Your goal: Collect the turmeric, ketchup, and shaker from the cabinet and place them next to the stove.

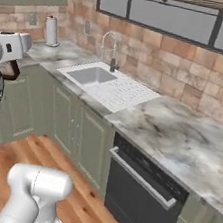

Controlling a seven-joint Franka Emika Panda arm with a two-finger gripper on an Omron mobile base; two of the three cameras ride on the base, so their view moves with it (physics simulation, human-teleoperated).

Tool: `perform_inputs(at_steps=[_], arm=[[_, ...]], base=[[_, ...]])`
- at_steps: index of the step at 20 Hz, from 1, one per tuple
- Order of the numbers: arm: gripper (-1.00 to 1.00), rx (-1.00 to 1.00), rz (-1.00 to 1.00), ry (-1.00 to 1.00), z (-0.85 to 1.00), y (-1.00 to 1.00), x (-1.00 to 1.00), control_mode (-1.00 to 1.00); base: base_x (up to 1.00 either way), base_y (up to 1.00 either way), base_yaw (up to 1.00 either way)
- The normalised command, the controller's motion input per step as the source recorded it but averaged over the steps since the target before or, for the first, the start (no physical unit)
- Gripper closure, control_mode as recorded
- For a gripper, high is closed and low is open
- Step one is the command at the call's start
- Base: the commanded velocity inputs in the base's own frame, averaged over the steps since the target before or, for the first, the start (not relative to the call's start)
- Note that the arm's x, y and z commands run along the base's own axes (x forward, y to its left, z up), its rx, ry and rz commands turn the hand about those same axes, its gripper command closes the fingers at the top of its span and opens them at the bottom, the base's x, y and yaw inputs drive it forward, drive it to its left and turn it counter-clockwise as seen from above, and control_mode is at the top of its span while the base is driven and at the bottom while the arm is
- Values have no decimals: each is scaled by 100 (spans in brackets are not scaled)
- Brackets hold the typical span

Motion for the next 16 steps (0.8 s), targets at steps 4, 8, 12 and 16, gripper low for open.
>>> perform_inputs(at_steps=[4, 8, 12, 16], arm=[[100, 0, 0, 0, 0, 0, 0, 100], [100, 0, 0, 0, 0, 0, 0, 100], [100, 0, 0, 0, 0, 0, 0, 100], [100, 0, 0, 0, 0, 0, 0, 100]], base=[[1, 65, 55], [35, 47, 50], [59, 29, 46], [55, 28, 47]])
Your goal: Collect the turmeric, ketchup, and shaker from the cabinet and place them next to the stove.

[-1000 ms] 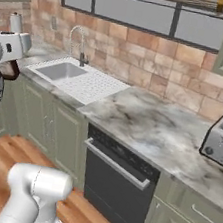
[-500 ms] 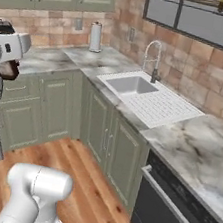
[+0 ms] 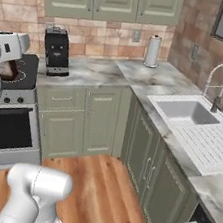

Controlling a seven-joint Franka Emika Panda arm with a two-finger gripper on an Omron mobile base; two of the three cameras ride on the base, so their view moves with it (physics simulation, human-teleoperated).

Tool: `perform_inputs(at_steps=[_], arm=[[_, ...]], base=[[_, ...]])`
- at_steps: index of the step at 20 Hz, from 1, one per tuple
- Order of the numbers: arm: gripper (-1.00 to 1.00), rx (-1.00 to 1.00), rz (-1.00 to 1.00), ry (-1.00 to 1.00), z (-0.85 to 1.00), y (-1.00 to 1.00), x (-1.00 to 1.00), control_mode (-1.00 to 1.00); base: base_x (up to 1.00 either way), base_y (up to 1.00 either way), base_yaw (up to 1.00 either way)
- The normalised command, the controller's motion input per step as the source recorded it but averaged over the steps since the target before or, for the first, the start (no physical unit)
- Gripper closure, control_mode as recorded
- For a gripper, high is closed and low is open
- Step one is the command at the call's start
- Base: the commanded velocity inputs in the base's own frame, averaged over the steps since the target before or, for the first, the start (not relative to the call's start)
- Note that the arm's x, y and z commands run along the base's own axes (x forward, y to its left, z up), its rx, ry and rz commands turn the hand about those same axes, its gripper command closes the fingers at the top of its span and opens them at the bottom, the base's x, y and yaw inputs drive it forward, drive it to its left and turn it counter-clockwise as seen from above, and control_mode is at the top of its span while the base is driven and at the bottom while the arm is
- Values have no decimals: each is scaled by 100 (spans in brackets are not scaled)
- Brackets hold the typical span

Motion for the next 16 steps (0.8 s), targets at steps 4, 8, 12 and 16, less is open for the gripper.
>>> perform_inputs(at_steps=[4, 8, 12, 16], arm=[[100, 0, 0, 0, 0, 0, 0, 100], [100, 0, 0, 0, 0, 0, 0, 100], [100, 0, 0, 0, 0, 0, 0, 100], [100, 0, 0, 0, 0, 0, 0, 100]], base=[[37, 55, 48], [54, 51, 43], [62, 48, 28], [66, 79, 16]])
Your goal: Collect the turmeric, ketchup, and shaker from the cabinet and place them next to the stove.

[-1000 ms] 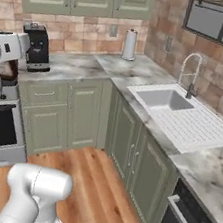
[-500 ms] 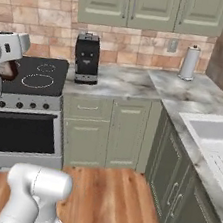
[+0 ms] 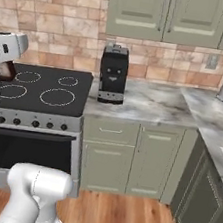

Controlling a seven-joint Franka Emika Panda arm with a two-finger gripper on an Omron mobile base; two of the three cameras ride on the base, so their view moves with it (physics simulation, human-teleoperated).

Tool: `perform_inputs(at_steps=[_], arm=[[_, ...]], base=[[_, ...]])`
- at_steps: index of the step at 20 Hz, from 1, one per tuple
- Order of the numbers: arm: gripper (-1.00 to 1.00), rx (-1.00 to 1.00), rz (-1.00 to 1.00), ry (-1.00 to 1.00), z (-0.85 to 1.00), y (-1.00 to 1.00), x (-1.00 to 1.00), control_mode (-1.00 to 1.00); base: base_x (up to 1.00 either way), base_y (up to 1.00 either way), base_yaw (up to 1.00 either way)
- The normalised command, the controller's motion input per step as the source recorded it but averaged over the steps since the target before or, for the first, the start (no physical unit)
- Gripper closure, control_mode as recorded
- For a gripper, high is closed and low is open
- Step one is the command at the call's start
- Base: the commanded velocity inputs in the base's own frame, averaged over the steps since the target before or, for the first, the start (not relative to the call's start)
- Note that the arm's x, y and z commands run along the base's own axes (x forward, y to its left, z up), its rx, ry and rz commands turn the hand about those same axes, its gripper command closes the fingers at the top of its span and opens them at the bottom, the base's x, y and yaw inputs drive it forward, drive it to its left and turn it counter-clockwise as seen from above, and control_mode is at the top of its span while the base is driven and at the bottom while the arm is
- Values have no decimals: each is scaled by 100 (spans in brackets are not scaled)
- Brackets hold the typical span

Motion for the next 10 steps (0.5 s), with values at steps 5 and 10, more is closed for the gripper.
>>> perform_inputs(at_steps=[5, 10], arm=[[100, 0, 0, 0, 0, 0, 0, 100], [100, 0, 0, 0, 0, 0, 0, 100]], base=[[49, 98, 15], [29, 97, 14]])
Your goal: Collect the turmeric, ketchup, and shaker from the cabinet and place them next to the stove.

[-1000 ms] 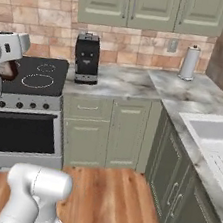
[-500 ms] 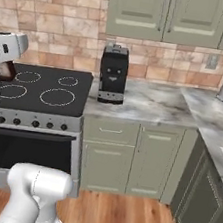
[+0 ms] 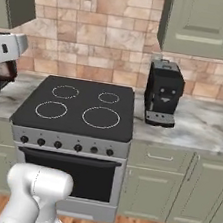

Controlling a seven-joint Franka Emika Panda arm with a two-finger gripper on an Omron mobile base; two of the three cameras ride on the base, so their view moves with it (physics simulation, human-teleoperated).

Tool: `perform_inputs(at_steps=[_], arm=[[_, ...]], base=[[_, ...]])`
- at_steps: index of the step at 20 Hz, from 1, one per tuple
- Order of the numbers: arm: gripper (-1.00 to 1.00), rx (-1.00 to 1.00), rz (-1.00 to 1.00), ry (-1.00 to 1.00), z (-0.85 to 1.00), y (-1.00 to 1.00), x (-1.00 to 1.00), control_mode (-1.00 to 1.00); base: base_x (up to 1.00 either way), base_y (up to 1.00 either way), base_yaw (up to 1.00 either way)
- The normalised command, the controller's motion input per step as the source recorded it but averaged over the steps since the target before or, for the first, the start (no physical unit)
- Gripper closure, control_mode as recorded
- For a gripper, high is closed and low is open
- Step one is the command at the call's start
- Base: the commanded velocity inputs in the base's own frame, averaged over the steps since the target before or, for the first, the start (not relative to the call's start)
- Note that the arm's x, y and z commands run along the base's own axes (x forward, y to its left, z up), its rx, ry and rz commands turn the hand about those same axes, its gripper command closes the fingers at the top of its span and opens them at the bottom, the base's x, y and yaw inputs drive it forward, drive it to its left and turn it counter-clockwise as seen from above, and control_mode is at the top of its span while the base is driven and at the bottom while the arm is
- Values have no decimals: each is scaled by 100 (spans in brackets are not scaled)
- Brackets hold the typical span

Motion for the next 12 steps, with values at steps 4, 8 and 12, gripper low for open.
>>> perform_inputs(at_steps=[4, 8, 12], arm=[[100, 0, 0, 0, 0, 0, 0, 100], [100, 0, 0, 0, 0, 0, 0, 100], [100, 0, 0, 0, 0, 0, 0, 100]], base=[[35, 85, 16], [56, 55, 20], [63, 8, 27]])
